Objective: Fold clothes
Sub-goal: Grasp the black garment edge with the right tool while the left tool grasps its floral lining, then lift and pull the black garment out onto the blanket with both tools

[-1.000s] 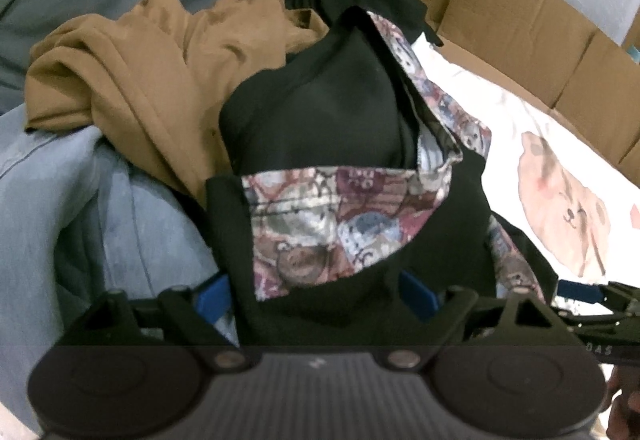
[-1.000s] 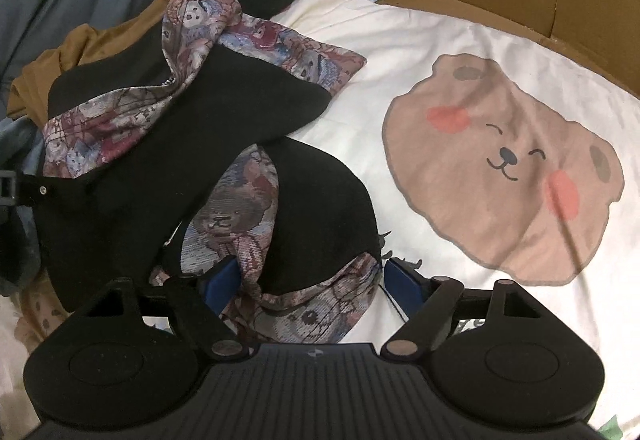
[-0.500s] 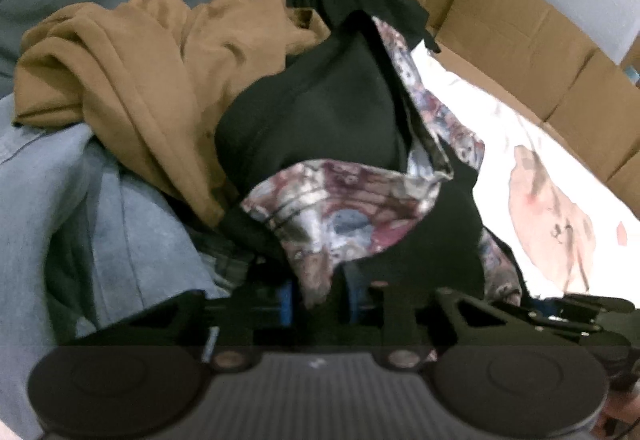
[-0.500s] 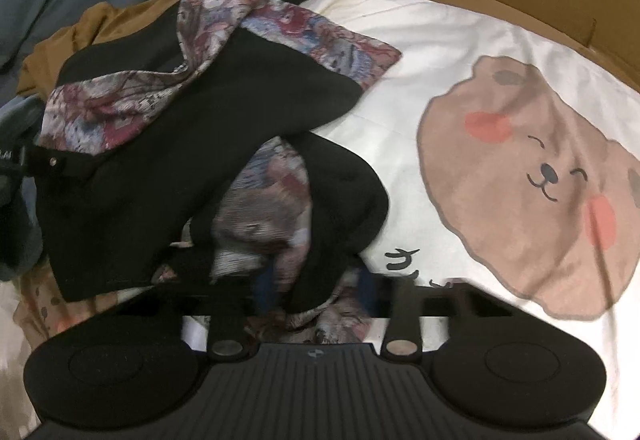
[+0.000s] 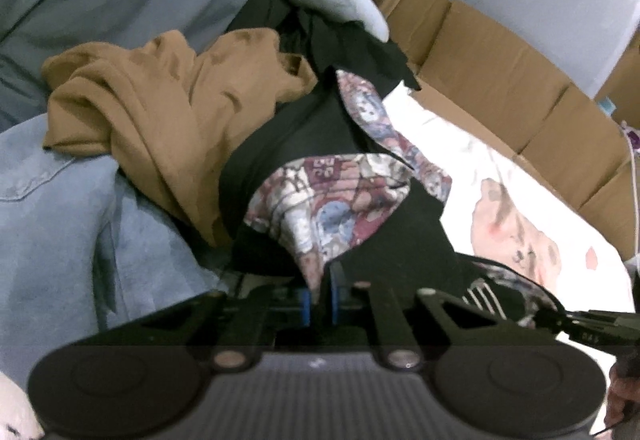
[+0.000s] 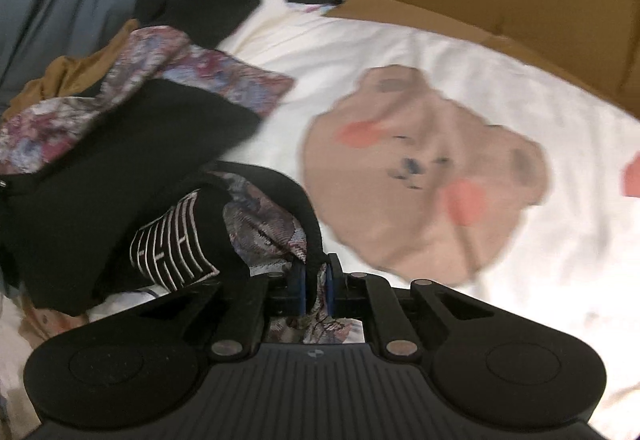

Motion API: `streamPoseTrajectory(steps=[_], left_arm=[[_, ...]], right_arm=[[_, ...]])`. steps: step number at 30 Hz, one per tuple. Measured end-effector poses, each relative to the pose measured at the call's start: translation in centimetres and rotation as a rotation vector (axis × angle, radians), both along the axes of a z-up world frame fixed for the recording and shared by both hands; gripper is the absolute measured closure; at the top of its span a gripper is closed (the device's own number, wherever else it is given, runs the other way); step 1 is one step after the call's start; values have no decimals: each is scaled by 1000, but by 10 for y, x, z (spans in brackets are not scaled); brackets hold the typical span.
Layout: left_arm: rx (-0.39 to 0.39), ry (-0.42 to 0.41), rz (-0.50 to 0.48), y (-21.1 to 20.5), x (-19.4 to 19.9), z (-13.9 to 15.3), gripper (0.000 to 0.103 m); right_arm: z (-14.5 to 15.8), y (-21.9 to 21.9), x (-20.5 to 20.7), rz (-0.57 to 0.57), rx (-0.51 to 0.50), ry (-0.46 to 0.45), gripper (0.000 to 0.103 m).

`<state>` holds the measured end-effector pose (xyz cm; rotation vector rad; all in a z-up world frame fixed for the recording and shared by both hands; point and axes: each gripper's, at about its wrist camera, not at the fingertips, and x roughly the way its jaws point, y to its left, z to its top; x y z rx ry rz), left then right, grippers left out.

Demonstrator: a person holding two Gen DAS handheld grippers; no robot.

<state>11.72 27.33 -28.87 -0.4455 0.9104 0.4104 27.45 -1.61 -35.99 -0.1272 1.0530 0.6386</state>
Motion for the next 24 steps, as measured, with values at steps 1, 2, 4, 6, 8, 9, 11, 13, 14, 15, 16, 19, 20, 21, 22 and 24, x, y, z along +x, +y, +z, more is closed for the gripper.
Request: streamPoseTrajectory(steps=[1,2,4,6,8,9,11,13,14,15,16,19,20,21,22,24], left_arm=[[-2,-3,-3,-2,-1,2,94],[-3,-5,-7,-4,-1,5,94],[-7,-11,-14,-8,-2,9,94],[-10,-16,-21,-12,-3,14,95],[-13,-21,-27,-16,-5,18,96],[-15,-24,-31,-18,-5,21,96],[-18,-22,-41,-24,-7,23,96],[-29,-13,-56,-34,-9,23,96],[-34,-8,-63,-39,-10,23,96],[-37,-2,-72,-45,-11,23,96],[-40,3,-82,-50,-11,23,96],[-45,15,-126,-68,-12,25,97],[-44,20,-142,-73,-13,25,97],[-48,27,-157,-77,-14,26,97],[-51,34,-172,-81,-15,26,97],[-57,58,-197,-89,-19,24,97]], right_arm=[[3,-7,2,-10,-8,-2,96],[7,-15,5,-11,-21,-6,96],[16,-33,11,-2,-52,-15,96],[25,-50,18,8,-84,-24,96],[34,-66,23,26,-117,-24,96],[38,-74,24,40,-134,-24,96],[47,-90,25,66,-166,-21,96],[56,-107,25,84,-185,-11,96],[59,-116,24,83,-189,-8,96],[63,-124,23,79,-193,-6,96],[67,-132,22,76,-197,-4,96],[76,-160,15,42,-193,3,96],[77,-169,12,23,-187,6,96],[77,-178,8,5,-180,8,96],[77,-188,3,-18,-173,14,96],[74,-208,-8,-68,-155,27,96]])
